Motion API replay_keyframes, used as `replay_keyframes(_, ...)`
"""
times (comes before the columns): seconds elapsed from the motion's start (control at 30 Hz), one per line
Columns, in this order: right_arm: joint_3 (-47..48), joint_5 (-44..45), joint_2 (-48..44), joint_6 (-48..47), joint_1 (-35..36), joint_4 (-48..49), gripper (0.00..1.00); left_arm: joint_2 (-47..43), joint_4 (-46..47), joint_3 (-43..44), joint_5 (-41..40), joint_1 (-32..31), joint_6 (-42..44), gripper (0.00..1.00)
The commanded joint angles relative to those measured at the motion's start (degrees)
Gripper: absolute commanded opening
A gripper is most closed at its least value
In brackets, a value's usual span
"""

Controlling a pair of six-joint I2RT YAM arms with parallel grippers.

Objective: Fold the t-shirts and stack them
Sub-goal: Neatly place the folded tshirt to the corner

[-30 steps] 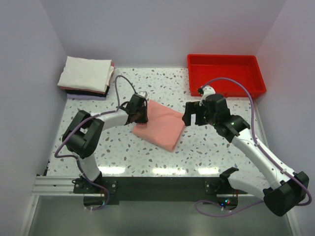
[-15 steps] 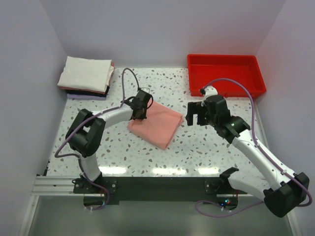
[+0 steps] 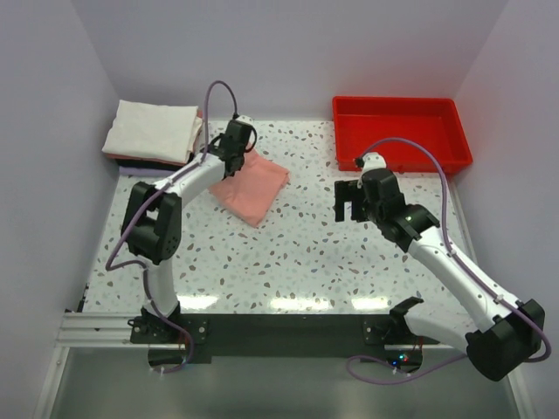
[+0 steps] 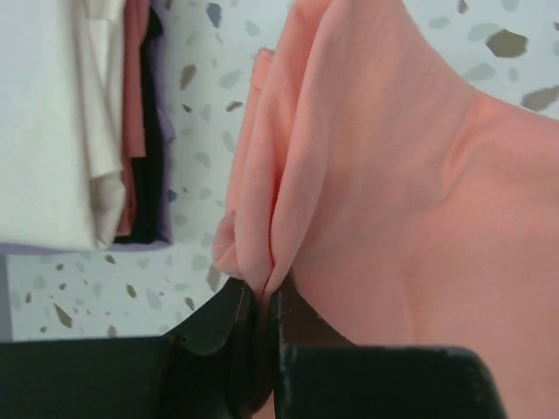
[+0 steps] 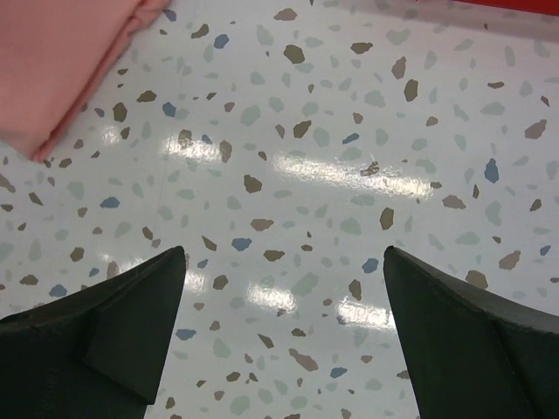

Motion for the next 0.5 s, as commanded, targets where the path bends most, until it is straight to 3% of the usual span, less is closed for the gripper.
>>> replay_keyframes(0.0,-0.10,3.48,0.66,-1.27,-0.34,1.30,0.99,0.75,4.21,5.68,-2.36,3.32,9.08,0.00)
replay_keyframes(0.33,-0.54,5.86,2.33,-1.71,-1.13,2.35,0.99,4.79,9.21,15.26,-5.62,7.72,26.13,0.00)
replay_keyframes(0.47,-0.27,6.47,3.12,-1.71,-1.31,2.35,0.99,3.65,11.94,16.85,-2.37,10.35,27.81,0.00)
